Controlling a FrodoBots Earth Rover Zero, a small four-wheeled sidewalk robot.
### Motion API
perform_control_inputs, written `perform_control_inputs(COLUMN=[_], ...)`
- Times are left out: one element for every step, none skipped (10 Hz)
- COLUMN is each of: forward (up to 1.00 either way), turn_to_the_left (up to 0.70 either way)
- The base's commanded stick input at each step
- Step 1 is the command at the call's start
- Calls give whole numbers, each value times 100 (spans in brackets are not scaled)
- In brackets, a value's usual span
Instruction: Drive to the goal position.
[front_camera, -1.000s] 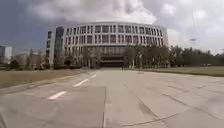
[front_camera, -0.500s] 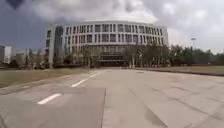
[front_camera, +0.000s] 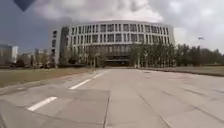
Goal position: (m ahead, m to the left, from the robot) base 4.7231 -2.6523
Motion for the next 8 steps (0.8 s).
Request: perform_control_inputs(forward=[70,70,70,70,70,70,70,70], turn_to_the_left=[0,0,0,0,0,0,0,0])
